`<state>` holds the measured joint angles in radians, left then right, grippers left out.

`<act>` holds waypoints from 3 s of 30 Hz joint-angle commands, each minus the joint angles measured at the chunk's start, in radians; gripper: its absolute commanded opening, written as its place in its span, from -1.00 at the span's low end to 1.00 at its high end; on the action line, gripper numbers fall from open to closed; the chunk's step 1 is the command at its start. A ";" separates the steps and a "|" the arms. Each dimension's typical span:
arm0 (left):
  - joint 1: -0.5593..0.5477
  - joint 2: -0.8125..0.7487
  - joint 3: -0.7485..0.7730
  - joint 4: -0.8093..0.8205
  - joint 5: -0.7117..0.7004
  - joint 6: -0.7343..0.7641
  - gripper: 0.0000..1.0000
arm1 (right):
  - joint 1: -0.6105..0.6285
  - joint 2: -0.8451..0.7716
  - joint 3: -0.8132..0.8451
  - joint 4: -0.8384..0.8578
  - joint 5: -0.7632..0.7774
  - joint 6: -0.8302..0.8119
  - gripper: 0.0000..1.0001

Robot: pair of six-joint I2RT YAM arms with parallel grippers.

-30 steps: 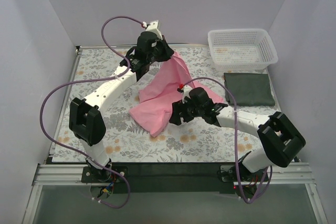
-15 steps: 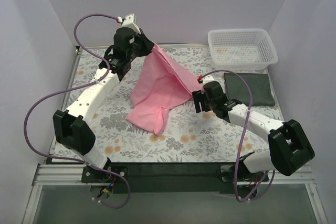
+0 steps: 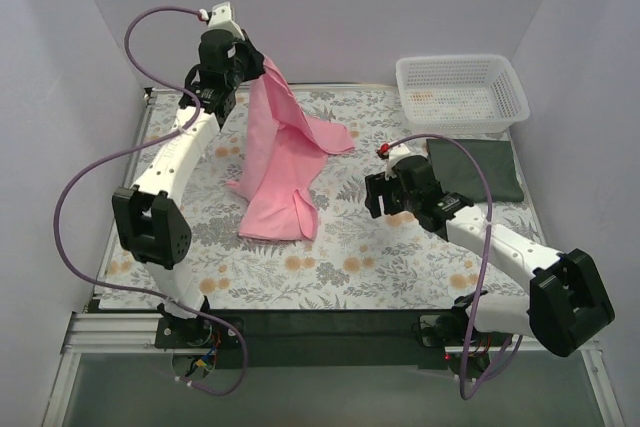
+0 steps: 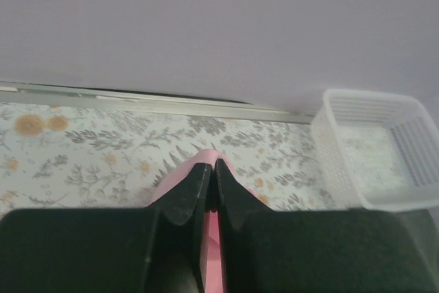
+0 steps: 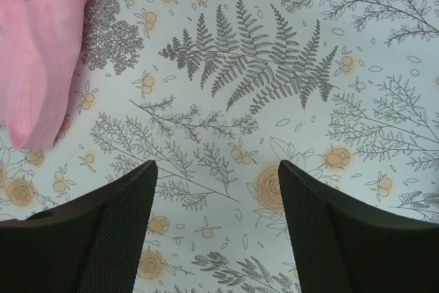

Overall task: Fold and stack the t-shirts
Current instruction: Flatten the tshirt out

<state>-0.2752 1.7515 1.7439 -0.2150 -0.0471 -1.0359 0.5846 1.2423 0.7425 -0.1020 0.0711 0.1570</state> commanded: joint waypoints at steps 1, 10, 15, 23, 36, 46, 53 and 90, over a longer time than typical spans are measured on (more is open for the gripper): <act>0.068 0.121 0.103 0.020 -0.098 0.033 -0.70 | 0.006 -0.046 -0.026 0.013 -0.033 0.010 0.32; 0.055 0.007 -0.061 -0.081 -0.031 -0.044 0.59 | 0.001 -0.083 -0.042 0.002 0.006 0.006 0.32; -0.073 -0.248 -0.390 -0.148 0.018 -0.099 0.61 | -0.002 -0.070 -0.032 0.001 0.015 0.001 0.32; -0.383 -0.423 -0.745 -0.282 0.046 -0.280 0.60 | -0.009 -0.067 -0.040 0.001 0.016 0.006 0.32; -0.486 -0.270 -0.843 -0.230 0.046 -0.368 0.45 | -0.014 -0.070 -0.054 0.002 0.022 0.010 0.32; -0.518 -0.182 -0.810 -0.182 -0.003 -0.374 0.11 | -0.016 -0.060 -0.057 0.008 0.022 0.012 0.32; -0.521 -0.170 -0.804 -0.167 -0.023 -0.374 -0.08 | -0.016 -0.052 -0.058 0.013 0.019 0.012 0.32; -0.524 -0.659 -0.785 -0.575 -0.073 -0.314 -1.00 | -0.184 0.761 0.584 0.194 -0.277 0.237 0.08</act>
<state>-0.7959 1.1206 0.9642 -0.7364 -0.1112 -1.3388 0.4011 1.9755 1.2655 0.0448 -0.1951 0.3241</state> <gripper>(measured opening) 0.016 0.537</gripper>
